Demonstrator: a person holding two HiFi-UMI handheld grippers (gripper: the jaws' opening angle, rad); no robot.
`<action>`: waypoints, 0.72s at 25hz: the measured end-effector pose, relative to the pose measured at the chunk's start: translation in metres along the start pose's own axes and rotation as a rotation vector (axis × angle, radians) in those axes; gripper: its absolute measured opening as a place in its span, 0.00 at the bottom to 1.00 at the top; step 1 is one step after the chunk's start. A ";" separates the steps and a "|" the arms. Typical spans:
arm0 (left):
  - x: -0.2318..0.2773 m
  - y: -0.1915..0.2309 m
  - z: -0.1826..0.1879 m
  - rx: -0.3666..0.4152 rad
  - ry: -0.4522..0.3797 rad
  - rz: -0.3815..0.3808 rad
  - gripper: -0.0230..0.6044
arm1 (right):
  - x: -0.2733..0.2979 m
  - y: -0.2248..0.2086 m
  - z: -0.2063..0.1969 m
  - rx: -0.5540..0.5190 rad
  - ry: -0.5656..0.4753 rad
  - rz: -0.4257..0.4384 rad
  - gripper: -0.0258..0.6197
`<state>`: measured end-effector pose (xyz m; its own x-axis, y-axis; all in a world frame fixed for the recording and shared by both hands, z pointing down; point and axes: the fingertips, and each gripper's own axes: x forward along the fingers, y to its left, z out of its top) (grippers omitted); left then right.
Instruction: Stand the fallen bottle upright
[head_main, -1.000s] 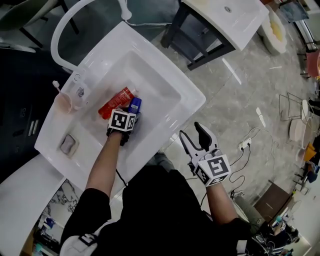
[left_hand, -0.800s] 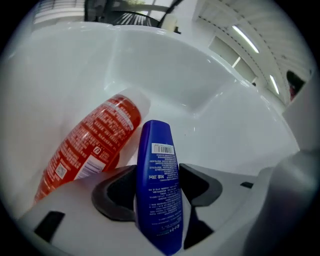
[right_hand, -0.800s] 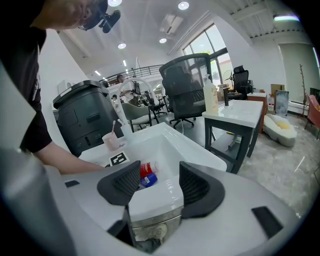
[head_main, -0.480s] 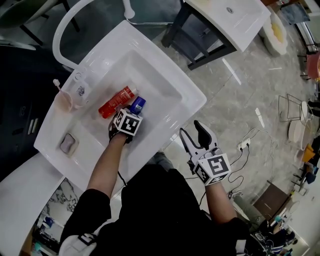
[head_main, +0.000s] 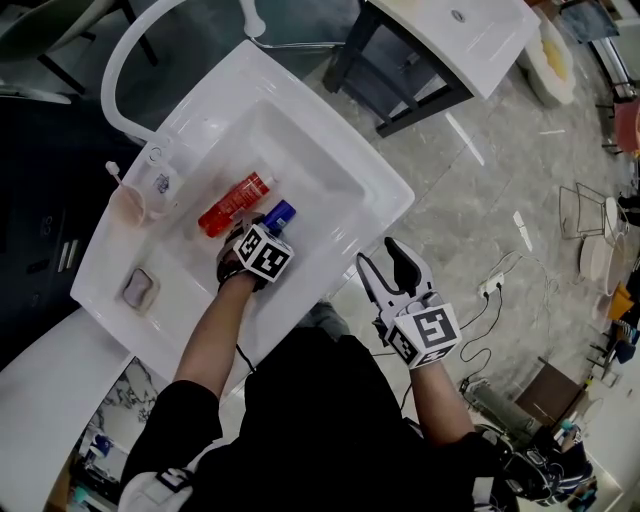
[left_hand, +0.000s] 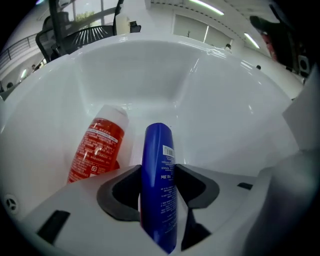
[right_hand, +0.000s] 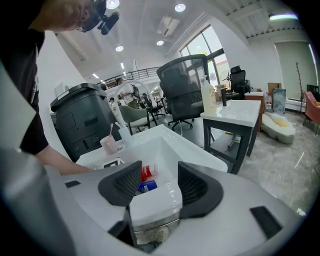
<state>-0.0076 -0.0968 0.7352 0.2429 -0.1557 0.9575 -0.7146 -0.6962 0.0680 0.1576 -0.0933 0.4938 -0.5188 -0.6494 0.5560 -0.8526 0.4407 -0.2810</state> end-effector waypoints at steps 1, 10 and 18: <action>0.000 -0.004 0.001 -0.010 -0.005 -0.020 0.40 | 0.000 -0.001 -0.001 0.001 0.001 -0.002 0.41; -0.007 -0.022 0.004 -0.050 -0.079 -0.164 0.31 | -0.001 0.001 -0.005 0.008 -0.005 -0.007 0.40; -0.005 -0.034 0.003 -0.051 -0.021 -0.282 0.31 | 0.006 0.007 -0.002 0.005 -0.001 0.009 0.40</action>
<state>0.0176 -0.0742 0.7274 0.4498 0.0237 0.8928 -0.6491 -0.6780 0.3450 0.1493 -0.0926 0.4970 -0.5267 -0.6459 0.5526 -0.8481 0.4436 -0.2899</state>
